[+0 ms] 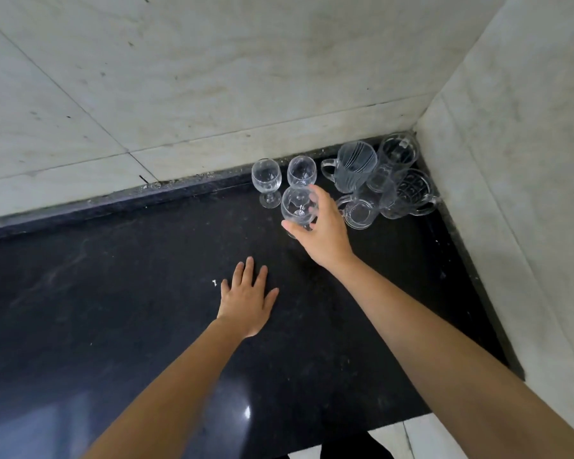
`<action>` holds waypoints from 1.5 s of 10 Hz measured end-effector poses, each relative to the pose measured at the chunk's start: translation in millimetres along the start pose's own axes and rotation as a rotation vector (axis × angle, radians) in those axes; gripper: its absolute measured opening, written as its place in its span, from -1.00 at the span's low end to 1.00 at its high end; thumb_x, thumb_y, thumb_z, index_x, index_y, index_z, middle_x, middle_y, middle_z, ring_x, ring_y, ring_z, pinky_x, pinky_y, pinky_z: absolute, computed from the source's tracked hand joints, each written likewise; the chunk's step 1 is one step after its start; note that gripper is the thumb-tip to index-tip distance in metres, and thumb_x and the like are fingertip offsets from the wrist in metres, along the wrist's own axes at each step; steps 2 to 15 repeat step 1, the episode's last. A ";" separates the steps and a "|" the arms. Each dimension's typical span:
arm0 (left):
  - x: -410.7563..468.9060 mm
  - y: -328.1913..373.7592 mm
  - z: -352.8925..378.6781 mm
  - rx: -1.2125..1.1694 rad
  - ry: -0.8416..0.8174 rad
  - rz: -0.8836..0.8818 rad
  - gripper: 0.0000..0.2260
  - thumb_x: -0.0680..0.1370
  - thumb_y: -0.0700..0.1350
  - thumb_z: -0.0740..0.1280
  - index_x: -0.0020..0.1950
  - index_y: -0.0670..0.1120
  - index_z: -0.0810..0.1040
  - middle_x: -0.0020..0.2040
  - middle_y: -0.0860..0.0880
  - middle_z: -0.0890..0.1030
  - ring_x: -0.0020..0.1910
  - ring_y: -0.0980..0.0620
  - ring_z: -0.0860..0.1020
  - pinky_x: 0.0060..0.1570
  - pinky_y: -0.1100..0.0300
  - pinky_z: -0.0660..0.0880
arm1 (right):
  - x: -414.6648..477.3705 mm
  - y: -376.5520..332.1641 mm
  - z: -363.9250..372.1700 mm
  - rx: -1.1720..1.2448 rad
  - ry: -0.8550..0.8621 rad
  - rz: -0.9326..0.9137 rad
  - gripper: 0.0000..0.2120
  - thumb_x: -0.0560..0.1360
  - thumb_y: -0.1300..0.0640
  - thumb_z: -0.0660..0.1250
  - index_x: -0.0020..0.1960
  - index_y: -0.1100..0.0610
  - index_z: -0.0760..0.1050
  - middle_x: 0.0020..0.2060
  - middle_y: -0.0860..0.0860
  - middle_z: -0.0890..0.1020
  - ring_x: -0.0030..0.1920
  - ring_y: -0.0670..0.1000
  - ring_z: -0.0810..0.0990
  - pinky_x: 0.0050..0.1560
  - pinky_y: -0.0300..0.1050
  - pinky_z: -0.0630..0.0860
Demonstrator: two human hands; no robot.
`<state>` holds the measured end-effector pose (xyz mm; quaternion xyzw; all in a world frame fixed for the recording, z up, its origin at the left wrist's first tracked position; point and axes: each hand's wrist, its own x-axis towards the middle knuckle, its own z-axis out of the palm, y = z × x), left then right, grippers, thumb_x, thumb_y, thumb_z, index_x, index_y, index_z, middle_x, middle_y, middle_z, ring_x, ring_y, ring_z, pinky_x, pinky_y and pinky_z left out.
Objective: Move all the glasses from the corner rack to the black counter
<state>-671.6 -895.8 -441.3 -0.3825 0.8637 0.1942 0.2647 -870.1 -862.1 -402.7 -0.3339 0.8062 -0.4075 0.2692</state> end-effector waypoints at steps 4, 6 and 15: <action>-1.4 -1.9 -0.2 0.005 0.002 0.020 -0.41 0.67 0.24 -0.09 0.64 0.00 -0.03 0.65 -0.09 -0.12 0.63 -0.13 -0.13 0.54 -0.20 0.06 | -4.4 -2.1 -0.9 -0.010 -0.029 0.047 -0.06 0.39 -0.09 0.58 0.60 0.00 0.12 0.50 0.02 0.37 0.46 0.04 0.42 0.39 0.14 0.47; -1.4 -1.9 -0.2 0.005 0.002 0.020 -0.41 0.67 0.24 -0.09 0.64 0.00 -0.03 0.65 -0.09 -0.12 0.63 -0.13 -0.13 0.54 -0.20 0.06 | -4.4 -2.1 -0.9 -0.010 -0.029 0.047 -0.06 0.39 -0.09 0.58 0.60 0.00 0.12 0.50 0.02 0.37 0.46 0.04 0.42 0.39 0.14 0.47; -1.4 -1.9 -0.2 0.005 0.002 0.020 -0.41 0.67 0.24 -0.09 0.64 0.00 -0.03 0.65 -0.09 -0.12 0.63 -0.13 -0.13 0.54 -0.20 0.06 | -4.4 -2.1 -0.9 -0.010 -0.029 0.047 -0.06 0.39 -0.09 0.58 0.60 0.00 0.12 0.50 0.02 0.37 0.46 0.04 0.42 0.39 0.14 0.47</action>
